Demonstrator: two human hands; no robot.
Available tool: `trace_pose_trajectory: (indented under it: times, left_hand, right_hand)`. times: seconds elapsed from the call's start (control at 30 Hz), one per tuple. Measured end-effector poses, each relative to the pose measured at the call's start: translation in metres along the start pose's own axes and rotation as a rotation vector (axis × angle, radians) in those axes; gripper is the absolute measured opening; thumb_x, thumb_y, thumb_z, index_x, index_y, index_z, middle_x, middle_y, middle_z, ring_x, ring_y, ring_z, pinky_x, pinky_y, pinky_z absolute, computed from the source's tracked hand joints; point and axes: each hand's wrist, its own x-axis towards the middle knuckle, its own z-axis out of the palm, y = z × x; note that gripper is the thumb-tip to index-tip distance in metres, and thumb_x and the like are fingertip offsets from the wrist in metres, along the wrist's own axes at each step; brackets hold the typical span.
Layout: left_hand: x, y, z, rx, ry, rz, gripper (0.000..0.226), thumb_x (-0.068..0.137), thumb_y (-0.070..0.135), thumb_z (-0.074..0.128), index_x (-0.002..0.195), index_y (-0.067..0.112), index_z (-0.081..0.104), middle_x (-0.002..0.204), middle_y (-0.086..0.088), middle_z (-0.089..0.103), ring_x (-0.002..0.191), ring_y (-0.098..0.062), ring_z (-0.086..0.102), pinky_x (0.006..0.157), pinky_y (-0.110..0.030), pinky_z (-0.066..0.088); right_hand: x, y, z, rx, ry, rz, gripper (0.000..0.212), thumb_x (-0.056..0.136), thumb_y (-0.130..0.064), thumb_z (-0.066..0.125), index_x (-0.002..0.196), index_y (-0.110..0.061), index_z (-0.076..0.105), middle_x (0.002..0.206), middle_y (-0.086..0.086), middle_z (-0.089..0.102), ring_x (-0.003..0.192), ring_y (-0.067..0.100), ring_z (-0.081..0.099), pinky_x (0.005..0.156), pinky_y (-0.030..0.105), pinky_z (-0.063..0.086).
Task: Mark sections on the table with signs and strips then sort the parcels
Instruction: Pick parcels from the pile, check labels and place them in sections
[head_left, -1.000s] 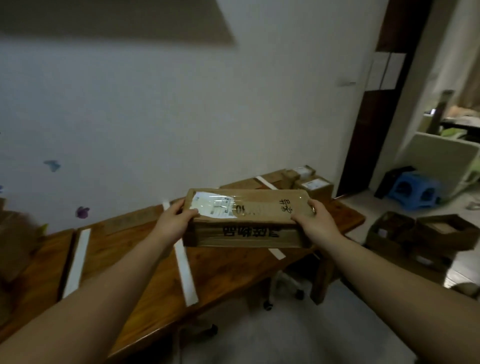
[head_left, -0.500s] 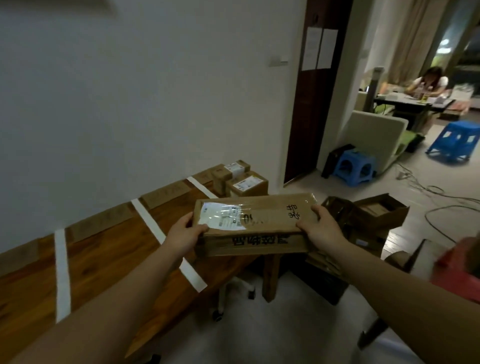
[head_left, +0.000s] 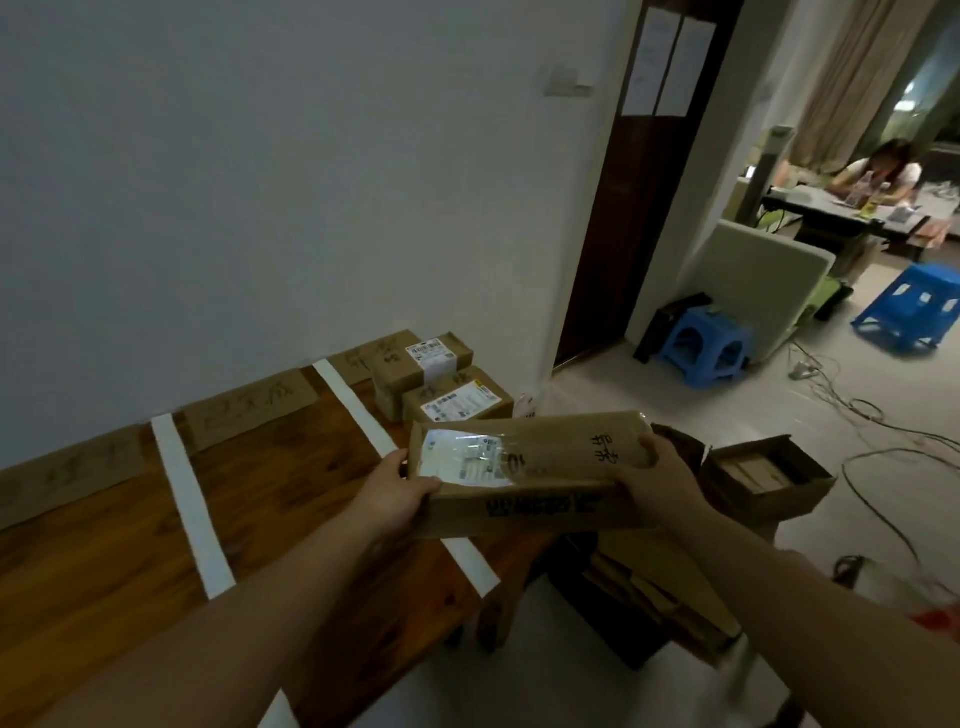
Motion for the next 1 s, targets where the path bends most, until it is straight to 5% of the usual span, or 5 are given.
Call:
trace_pose_trajectory:
  times: [0.43,0.6,0.77,0.9,1.0]
  left_hand:
    - [0.042,-0.011,0.092,-0.045,0.24,-0.232,0.073,0.079,0.029,0.074,0.142,0.019,0.037,0.138,-0.004,0.05,0.121,-0.023,0.051,0.098,-0.039,0.048]
    - [0.042,-0.015,0.13,-0.066,0.293,-0.303,0.081,0.08,0.019,0.073,0.147,0.012,0.028,0.142,-0.004,0.046,0.126,-0.024,0.047,0.102,-0.037,0.045]
    - [0.04,-0.01,0.151,-0.021,0.383,-0.297,0.085,0.084,0.016,0.07,0.151,0.012,0.018,0.146,-0.007,0.041,0.129,-0.024,0.044,0.099,-0.034,0.046]
    - [0.046,0.004,0.159,0.025,0.489,-0.204,0.063,0.087,0.004,0.063,0.143,0.012,0.035,0.139,-0.006,0.048,0.115,-0.011,0.045,0.093,-0.026,0.041]
    - [0.054,0.015,0.159,0.047,0.53,-0.173,0.06,0.089,0.0,0.058,0.143,0.013,0.035,0.139,-0.006,0.047,0.125,-0.018,0.043,0.097,-0.028,0.039]
  right_hand:
    - [0.167,0.021,-0.001,-0.312,-0.456,-0.194,0.084,0.084,-0.036,0.069,0.15,-0.018,0.019,0.144,0.009,0.037,0.127,0.029,0.041,0.103,0.039,0.039]
    - [0.206,0.04,-0.007,-0.304,-0.652,-0.273,0.075,0.081,-0.02,0.075,0.144,-0.018,0.033,0.105,-0.014,0.051,0.098,0.01,0.049,0.081,0.022,0.046]
    - [0.257,0.085,0.015,-0.319,-0.709,-0.315,0.106,0.054,-0.069,0.073,0.143,-0.045,0.02,0.138,-0.002,0.047,0.122,0.021,0.05,0.1,0.044,0.047]
    - [0.246,0.058,0.014,-0.334,-0.705,-0.365,0.1,0.069,-0.057,0.073,0.149,-0.033,0.019,0.145,0.003,0.034,0.127,0.024,0.043,0.106,0.04,0.041]
    - [0.249,0.045,0.021,-0.348,-0.684,-0.38,0.089,0.077,-0.049,0.072,0.149,-0.029,0.023,0.147,0.006,0.031,0.129,0.027,0.04,0.107,0.043,0.04]
